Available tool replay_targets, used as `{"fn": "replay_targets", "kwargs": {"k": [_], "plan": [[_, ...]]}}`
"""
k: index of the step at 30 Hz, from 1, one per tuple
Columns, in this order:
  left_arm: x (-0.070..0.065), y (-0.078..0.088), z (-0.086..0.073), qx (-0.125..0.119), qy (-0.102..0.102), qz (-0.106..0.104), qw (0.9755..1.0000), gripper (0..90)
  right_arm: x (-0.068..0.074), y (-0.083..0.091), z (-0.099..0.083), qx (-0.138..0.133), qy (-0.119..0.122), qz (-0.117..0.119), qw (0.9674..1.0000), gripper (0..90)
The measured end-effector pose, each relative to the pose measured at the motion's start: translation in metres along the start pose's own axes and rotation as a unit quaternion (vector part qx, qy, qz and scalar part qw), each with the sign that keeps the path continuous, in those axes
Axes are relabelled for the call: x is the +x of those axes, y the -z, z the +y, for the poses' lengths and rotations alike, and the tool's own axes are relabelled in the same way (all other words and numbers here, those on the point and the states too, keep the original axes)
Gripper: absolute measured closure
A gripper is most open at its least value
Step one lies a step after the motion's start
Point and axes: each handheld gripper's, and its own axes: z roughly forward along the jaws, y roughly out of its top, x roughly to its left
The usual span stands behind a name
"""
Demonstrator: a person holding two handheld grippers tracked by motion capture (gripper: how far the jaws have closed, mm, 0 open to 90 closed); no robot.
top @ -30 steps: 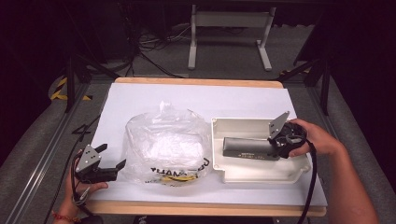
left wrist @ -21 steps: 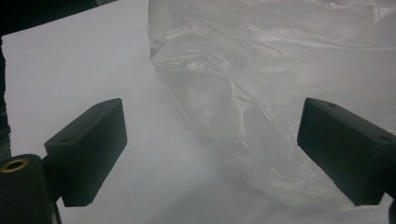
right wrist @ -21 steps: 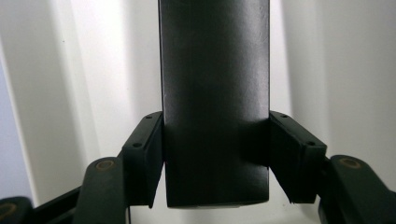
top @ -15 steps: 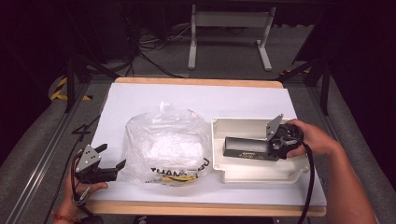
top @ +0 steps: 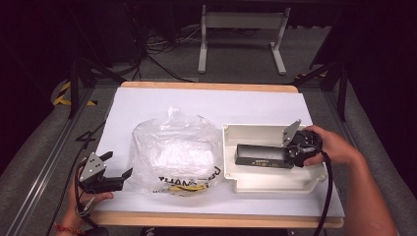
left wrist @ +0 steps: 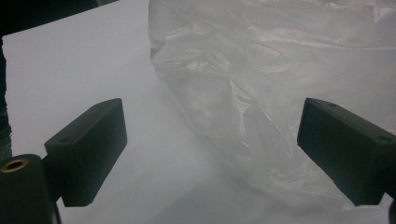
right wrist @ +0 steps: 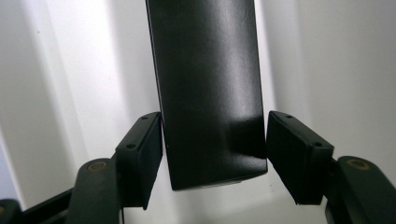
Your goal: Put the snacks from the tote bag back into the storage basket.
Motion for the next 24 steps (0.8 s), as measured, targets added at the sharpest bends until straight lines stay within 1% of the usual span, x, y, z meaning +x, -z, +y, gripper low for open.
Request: {"fn": "replay_targets", "kwargs": {"k": [3,4,5,7,9,12,14,18,19,21,24], "plan": [[0.0002,0.0000,-0.0002,0.000,0.001,0.001,1.0000,9.3,0.0005,0.0016,-0.0009,-0.004,-0.001,-0.002,1.0000,37.6],[0.0002,0.0000,-0.0002,0.000,0.001,0.001,1.0000,9.3,0.0009,0.0017,-0.0014,-0.008,-0.004,-0.003,1.0000,37.4],[0.0001,0.0000,-0.0001,0.000,0.001,0.001,1.0000,9.3,0.0011,0.0022,-0.0020,-0.008,-0.007,-0.005,0.9999,37.3],[0.0002,0.0000,0.0000,0.001,0.000,0.000,1.0000,9.3,0.0004,0.0027,-0.0030,-0.007,-0.003,-0.004,1.0000,37.3],[0.0000,-0.0001,-0.0001,0.001,0.000,0.000,1.0000,9.3,0.0012,0.0030,-0.0036,-0.009,-0.010,-0.007,0.9999,37.3],[0.0002,0.0000,-0.0001,0.001,0.000,0.000,1.0000,9.3,0.0007,0.0031,-0.0045,-0.007,-0.010,-0.009,0.9999,37.3],[0.0002,-0.0001,-0.0001,0.001,0.000,0.000,1.0000,9.3,0.0002,0.0033,-0.0049,-0.005,-0.006,-0.011,0.9999,37.2],[0.0002,0.0000,0.0000,0.001,0.000,0.000,1.0000,9.3,0.0003,0.0047,-0.0053,-0.005,-0.009,-0.014,0.9998,37.3],[0.0002,0.0002,0.0000,0.000,-0.001,0.000,1.0000,9.3,0.0003,0.0056,-0.0060,-0.007,-0.009,-0.017,0.9998,37.1],[0.0002,0.0002,0.0000,0.000,0.000,0.000,1.0000,9.3,0.0007,0.0067,-0.0061,-0.008,-0.011,-0.016,0.9998,36.9],[0.0005,0.0003,0.0000,0.000,0.000,0.001,1.0000,9.3,0.0021,0.0096,-0.0069,-0.016,-0.014,-0.023,0.9995,36.4]]}}
